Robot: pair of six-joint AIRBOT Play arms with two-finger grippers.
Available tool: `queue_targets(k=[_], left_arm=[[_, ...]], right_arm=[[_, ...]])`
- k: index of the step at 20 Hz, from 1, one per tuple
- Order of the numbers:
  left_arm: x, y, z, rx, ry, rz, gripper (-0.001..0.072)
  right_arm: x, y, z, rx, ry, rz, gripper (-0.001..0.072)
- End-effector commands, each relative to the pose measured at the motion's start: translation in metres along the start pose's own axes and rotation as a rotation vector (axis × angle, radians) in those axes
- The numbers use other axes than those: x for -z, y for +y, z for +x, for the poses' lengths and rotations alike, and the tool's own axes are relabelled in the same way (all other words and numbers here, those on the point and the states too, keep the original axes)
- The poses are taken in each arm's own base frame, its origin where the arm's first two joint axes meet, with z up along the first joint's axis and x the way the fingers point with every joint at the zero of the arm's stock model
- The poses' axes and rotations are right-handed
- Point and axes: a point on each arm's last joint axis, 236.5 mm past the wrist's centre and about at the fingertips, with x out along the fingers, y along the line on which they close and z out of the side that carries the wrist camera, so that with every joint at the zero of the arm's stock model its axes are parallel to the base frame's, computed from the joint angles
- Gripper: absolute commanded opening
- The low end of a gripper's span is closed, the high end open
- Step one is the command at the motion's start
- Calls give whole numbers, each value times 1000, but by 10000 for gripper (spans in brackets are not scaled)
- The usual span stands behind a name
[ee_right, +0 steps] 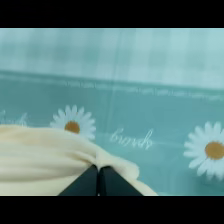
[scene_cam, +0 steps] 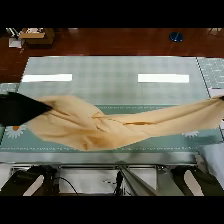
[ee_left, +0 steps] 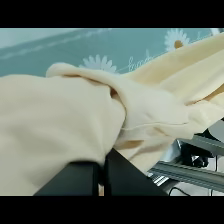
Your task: Fold the shirts.
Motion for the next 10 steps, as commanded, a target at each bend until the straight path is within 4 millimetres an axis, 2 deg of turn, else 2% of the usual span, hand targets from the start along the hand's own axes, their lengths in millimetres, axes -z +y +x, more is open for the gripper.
queue_targets(k=[1,3,7,9,10], left_arm=[[13,51,84,24,37,-161,24],[-6,73,124,52,-46,-244,25],[-65,121,171,25,-229,-299,25],[-71,145,198,6,-230,-351,25],[-63,157,215,-3,-190,-387,25]], right_arm=[[5,-31,69,-42,192,97,33],[-9,-42,117,-116,251,157,33],[-55,-45,194,-296,212,267,33],[-67,-56,224,-314,192,332,33],[-67,-61,235,-316,202,353,34]])
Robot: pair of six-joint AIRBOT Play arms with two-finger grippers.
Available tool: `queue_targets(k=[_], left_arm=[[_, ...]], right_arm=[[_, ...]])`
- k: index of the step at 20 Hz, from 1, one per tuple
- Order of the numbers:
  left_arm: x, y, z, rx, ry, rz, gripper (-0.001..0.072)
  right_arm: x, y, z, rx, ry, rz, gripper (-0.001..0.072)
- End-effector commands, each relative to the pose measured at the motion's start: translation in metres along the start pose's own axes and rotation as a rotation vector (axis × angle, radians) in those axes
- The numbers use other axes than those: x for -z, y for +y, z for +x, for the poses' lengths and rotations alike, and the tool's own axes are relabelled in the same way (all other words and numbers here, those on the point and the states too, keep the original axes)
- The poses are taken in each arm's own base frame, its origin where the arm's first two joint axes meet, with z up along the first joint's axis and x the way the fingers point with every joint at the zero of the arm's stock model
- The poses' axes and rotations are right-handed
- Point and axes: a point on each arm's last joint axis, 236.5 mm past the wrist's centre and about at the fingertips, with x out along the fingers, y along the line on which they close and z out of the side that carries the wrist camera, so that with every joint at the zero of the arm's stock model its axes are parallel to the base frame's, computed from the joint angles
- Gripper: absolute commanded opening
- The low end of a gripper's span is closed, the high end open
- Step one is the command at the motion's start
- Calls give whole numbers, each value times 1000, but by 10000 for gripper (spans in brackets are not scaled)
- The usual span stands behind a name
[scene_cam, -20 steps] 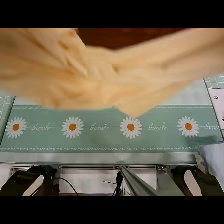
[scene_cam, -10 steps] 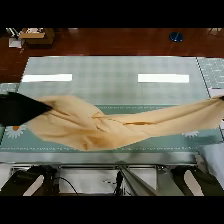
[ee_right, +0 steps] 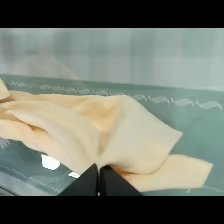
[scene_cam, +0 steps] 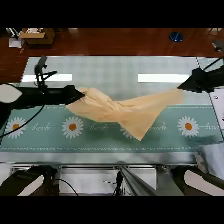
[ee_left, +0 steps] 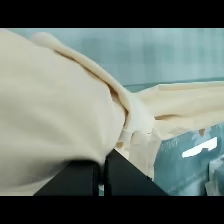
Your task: Fold the shirts.
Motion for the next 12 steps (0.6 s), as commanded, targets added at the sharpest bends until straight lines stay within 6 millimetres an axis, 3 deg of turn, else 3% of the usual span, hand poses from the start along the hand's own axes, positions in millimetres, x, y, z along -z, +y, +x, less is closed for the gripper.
queue_targets(k=[1,3,4,6,8,10,12], left_arm=[[-9,48,52,-53,-14,-104,25],[10,65,74,-58,73,-136,32],[15,70,81,-54,94,-128,125],[7,75,81,-57,83,-138,405],[-15,72,66,-33,54,-111,551],[-43,72,36,3,41,-39,553],[-68,97,1,-42,23,-40,546]], right_arm=[[-32,-21,42,-65,-24,89,33],[-31,-30,52,-61,-1,88,34],[-32,-33,55,-58,3,81,34],[-34,-39,56,-35,-10,58,34],[-34,-40,56,-30,-7,35,34],[-32,-43,56,-16,0,13,34],[-30,-51,56,16,9,2,34]])
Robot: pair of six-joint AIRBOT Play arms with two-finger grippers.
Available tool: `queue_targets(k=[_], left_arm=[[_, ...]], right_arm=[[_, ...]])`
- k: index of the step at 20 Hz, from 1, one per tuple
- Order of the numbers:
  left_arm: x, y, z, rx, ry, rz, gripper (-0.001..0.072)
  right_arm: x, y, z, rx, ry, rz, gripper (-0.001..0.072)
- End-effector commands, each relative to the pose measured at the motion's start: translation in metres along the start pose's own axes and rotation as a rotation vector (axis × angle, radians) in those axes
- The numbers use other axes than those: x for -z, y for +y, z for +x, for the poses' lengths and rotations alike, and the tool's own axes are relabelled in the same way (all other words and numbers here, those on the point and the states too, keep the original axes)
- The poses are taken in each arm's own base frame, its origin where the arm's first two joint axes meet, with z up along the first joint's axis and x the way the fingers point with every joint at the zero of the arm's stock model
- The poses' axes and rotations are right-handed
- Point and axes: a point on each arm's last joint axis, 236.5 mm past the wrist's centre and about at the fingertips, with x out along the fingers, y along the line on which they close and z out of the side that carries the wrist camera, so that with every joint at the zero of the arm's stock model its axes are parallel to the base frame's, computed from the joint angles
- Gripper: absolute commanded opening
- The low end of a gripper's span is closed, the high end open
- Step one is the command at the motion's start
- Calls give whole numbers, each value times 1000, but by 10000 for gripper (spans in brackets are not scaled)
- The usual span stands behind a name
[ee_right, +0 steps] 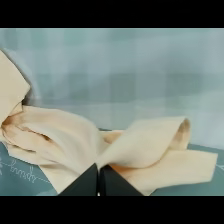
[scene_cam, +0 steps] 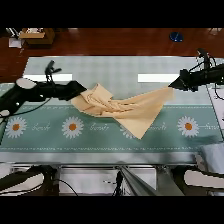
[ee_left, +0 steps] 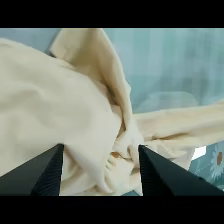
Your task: Fold the shirts.
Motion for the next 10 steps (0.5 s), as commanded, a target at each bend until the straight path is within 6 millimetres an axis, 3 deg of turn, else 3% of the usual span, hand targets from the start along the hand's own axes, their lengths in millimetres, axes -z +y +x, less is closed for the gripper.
queue_targets(k=[1,3,5,7,10], left_arm=[[-29,40,-52,-64,2,0,543],[-29,79,-75,-126,-1,-112,543],[-22,99,-81,-139,-2,-177,544],[-10,106,-70,-144,22,-202,545],[6,108,-37,-144,92,-205,545]], right_arm=[[2,-13,1,51,13,-30,34],[3,-18,1,71,19,-36,34],[4,-20,1,80,20,-38,34],[3,-20,1,80,17,-38,34],[3,-20,1,80,17,-37,34]])
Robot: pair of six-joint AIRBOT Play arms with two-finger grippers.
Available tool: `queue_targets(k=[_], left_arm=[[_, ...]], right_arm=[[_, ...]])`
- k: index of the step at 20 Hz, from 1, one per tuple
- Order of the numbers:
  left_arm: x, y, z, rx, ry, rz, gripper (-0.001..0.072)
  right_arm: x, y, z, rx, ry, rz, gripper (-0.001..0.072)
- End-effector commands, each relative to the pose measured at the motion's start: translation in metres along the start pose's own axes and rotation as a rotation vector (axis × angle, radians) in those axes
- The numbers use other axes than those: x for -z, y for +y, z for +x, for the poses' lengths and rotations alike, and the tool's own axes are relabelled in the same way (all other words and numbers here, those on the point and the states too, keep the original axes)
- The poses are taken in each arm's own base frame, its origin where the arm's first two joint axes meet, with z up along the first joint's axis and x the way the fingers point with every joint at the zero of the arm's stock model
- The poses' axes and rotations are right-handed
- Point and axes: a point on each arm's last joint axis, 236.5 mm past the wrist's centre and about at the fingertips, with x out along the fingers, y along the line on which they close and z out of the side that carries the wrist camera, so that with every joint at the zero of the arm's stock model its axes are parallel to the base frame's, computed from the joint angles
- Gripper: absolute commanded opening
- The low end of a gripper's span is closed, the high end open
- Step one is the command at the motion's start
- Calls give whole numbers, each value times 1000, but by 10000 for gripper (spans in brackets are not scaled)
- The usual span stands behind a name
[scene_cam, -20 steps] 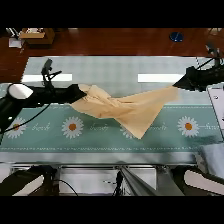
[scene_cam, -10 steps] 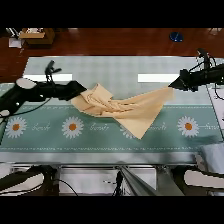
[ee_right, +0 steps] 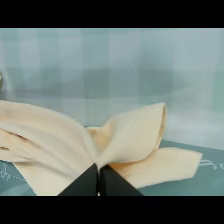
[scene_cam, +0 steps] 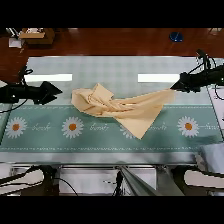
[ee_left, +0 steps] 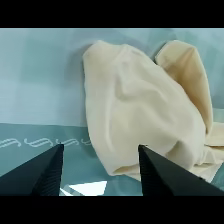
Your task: Fold the shirts.
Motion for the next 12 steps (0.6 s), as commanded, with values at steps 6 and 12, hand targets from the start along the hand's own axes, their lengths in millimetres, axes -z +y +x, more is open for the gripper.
queue_targets(k=[6,12], left_arm=[[-10,2,70,76,-12,-187,545],[-6,1,113,71,66,-191,447]], right_arm=[[0,-2,0,7,0,-2,34],[-3,-3,0,10,-11,-1,34]])
